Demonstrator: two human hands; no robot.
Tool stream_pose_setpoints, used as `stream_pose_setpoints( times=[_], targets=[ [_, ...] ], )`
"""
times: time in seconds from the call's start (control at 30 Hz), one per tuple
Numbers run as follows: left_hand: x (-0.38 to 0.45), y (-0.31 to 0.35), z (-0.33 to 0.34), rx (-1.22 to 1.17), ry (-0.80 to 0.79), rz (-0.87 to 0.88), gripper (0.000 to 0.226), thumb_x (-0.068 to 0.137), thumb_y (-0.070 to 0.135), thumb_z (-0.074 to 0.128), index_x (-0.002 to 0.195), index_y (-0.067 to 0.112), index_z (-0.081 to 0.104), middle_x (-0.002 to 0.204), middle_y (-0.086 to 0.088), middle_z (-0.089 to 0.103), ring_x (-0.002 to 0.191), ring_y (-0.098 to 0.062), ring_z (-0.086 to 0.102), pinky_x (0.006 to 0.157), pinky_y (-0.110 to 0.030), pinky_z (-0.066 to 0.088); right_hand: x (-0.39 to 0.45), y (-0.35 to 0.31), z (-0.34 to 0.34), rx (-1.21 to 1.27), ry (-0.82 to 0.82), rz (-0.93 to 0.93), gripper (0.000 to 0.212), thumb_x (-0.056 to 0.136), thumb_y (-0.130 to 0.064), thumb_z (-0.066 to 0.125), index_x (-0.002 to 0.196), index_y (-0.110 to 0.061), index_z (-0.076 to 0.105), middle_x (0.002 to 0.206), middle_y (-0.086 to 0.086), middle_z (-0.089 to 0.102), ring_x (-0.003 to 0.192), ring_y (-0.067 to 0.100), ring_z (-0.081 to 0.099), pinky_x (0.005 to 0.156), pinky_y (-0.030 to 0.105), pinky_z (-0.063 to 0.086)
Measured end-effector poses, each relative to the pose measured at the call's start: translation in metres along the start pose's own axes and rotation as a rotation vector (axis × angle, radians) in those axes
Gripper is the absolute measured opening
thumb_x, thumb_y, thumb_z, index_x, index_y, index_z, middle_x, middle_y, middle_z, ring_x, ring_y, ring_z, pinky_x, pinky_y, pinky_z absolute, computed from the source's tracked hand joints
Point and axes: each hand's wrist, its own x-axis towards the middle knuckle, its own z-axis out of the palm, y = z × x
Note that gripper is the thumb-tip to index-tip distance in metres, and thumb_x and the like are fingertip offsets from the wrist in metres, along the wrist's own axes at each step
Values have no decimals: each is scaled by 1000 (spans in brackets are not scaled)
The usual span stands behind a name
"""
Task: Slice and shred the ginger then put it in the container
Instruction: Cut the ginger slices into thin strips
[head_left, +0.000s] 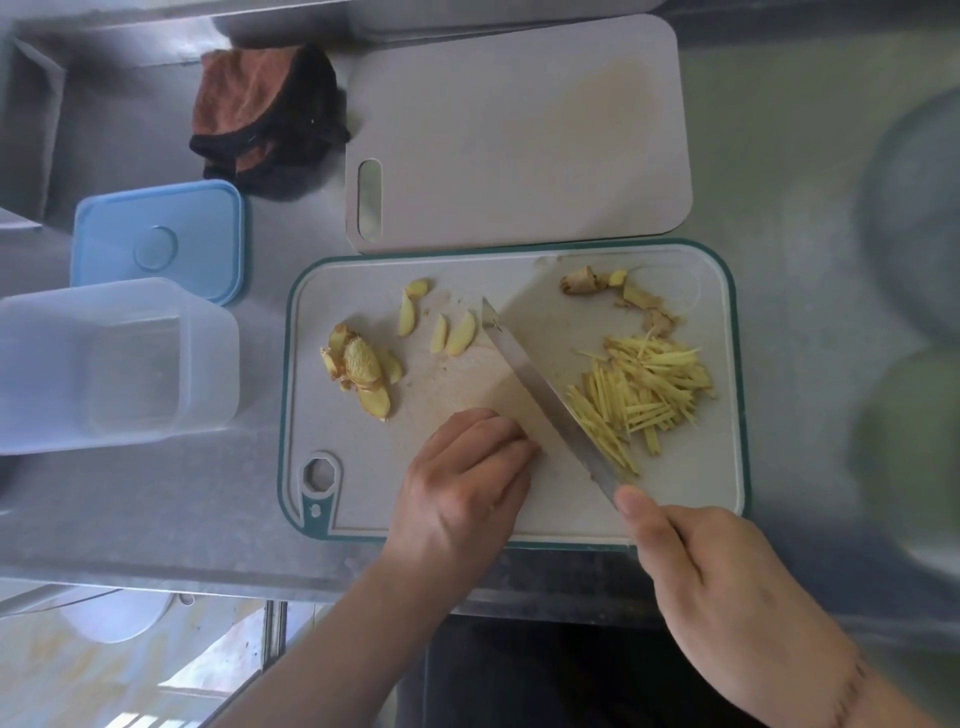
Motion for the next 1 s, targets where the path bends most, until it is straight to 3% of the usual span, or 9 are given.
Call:
stream_pose_setpoints(
  times=[0.17,0.3,0.43,0.7,0.8,0.9,1.0],
  targets=[
    [-3,-1,-5,-18,8,-1,7,83,-7,75,89,-4,78,93,-13,72,92,-25,67,85,-30,56,-11,0,-1,-13,-20,-10,72,77,-80,13,59,-16,40,45,0,43,45,11,43,49,23,32],
    [-6,0,-4,-7,-3,6,6,85,-6,73,90,-4,77,95,-14,73,94,-26,67,85,-32,56,-14,-7,-1,-3,-29,-11,54,79,-69,19,58,-26,44,45,-4,44,50,9,45,55,20,36],
    [-5,1,-2,0,-2,23,18,97,4,62,92,-4,77,97,-14,73,96,-27,68,88,-35,57,-15,-7,2,-8,-20,-23,60,79,-76,12,58,-32,46,47,-8,47,51,7,46,56,18,36],
    [-4,0,-1,13,5,28,14,94,1,64,91,-5,77,96,-15,73,95,-28,68,87,-36,57,-16,-9,0,23,-20,-23,56,81,-74,13,61,-37,50,50,-11,52,58,5,52,57,19,38],
    [-3,0,-1,2,0,33,14,94,0,64,91,-5,77,96,-15,73,94,-29,69,86,-36,57,-16,-7,2,3,-14,-29,59,70,-81,8,63,-39,50,52,-12,53,59,5,53,59,17,40],
    [-3,-3,0,-2,-3,42,14,94,-1,64,90,-5,77,96,-15,73,93,-31,70,85,-39,57,-15,-8,1,25,-25,-5,63,77,-79,10,60,-32,49,51,-10,52,57,6,52,59,18,39],
    [-2,-4,1,-9,-7,43,10,91,-4,67,89,-5,77,96,-15,73,94,-31,70,83,-40,57,-13,-9,0,7,-60,29,66,76,-71,17,51,-13,39,49,-9,51,56,6,51,58,19,38]
  ],
)
